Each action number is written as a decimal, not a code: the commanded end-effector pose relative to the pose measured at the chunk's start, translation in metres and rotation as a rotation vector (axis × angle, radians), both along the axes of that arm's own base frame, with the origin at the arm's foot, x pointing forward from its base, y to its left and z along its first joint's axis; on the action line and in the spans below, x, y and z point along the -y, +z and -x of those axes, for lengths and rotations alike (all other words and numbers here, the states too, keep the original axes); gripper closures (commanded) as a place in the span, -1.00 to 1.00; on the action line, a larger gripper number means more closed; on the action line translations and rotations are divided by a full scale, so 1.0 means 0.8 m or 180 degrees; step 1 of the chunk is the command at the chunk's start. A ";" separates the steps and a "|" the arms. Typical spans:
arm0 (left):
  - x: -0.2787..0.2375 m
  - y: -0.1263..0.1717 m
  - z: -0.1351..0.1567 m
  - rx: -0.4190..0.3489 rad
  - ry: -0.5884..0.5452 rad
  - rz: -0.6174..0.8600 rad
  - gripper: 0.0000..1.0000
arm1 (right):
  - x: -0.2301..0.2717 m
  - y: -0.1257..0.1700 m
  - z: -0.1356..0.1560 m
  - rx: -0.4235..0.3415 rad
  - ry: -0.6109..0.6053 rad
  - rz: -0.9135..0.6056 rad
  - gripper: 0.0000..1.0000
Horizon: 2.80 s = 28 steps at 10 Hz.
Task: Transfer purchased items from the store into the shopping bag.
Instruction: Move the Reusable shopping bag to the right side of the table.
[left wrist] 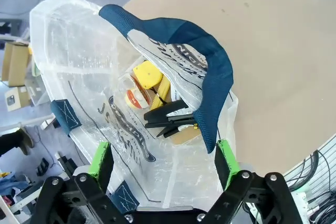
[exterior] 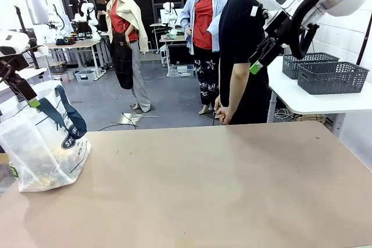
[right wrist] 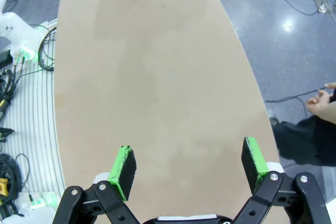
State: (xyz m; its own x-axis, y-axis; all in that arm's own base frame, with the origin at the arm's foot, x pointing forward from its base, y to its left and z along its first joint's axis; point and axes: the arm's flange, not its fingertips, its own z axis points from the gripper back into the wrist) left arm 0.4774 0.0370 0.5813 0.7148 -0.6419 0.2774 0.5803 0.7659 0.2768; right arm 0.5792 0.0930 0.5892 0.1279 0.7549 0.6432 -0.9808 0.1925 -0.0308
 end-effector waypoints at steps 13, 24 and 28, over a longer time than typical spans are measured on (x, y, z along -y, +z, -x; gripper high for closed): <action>0.048 0.009 -0.045 -0.0196 -0.3046 0.0995 -1.00 | 0.001 -0.004 0.005 0.0002 0.0018 0.0067 -1.00; 0.065 0.017 -0.057 0.0311 -0.3346 0.1545 -1.00 | 0.001 -0.004 0.005 0.0002 0.0018 0.0067 -1.00; 0.065 0.017 -0.057 0.0311 -0.3346 0.1545 -1.00 | 0.001 -0.004 0.005 0.0002 0.0018 0.0067 -1.00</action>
State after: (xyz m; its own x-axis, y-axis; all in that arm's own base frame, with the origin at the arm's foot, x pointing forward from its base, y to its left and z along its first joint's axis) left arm 0.5247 -0.0175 0.5928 -0.1383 -0.7228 0.6771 0.9859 -0.0357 0.1633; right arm 0.5791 0.0933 0.5892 0.1277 0.7550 0.6432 -0.9809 0.1920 -0.0307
